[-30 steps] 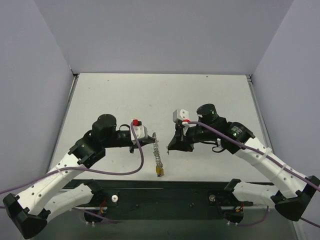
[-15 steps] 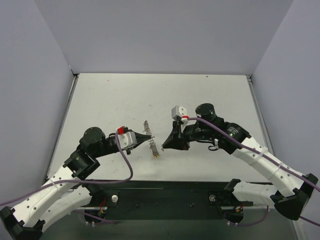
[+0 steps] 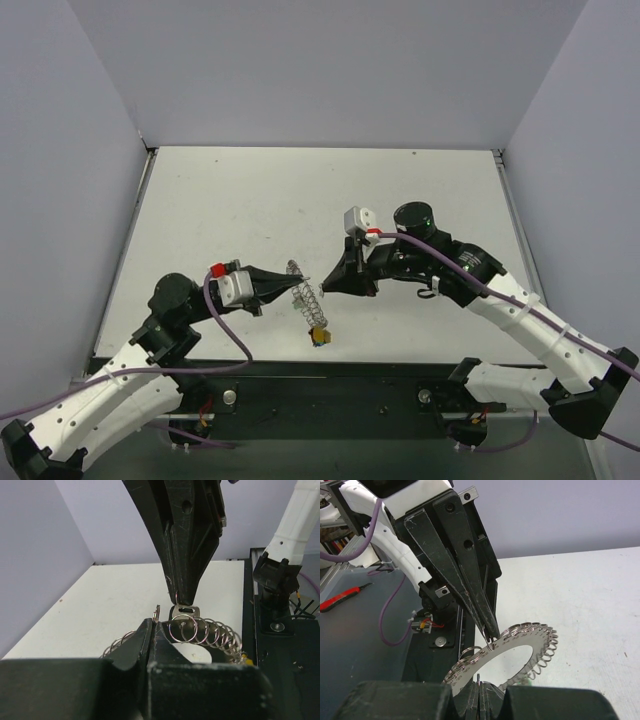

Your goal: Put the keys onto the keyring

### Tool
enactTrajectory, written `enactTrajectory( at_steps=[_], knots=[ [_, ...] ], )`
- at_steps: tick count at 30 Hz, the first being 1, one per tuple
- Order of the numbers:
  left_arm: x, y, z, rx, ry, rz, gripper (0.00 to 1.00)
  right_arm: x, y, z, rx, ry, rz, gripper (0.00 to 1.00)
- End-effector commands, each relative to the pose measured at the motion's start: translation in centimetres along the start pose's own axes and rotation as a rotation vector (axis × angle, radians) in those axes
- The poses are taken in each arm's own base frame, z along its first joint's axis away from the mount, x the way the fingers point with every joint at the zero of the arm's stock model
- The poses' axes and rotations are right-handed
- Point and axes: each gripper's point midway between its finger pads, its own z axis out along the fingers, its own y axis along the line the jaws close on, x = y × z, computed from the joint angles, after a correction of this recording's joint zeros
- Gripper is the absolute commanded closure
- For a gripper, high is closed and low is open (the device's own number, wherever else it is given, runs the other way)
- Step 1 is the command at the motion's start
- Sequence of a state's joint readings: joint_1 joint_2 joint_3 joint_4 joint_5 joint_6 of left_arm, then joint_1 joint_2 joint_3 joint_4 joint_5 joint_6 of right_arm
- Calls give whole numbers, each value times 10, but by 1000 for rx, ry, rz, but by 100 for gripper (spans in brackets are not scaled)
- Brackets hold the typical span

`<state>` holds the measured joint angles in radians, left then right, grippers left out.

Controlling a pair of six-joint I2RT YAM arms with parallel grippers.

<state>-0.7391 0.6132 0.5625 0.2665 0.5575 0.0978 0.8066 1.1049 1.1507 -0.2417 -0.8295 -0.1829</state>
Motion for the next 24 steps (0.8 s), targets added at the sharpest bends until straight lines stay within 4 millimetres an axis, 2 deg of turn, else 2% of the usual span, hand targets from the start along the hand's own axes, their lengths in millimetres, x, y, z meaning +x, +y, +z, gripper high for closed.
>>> enactTrajectory(
  at_steps=[1,13,24],
  knots=[
    [-48,-6,-1,28,-183,59,100,-36,10,-4,-50,-94,-98,100],
    [-48,-12,-2,61,-208,113,100,-49,17,1,-110,-144,-104,100],
    [-44,-8,-1,45,-172,95,100,-52,11,13,-69,-134,-121,100]
  ],
)
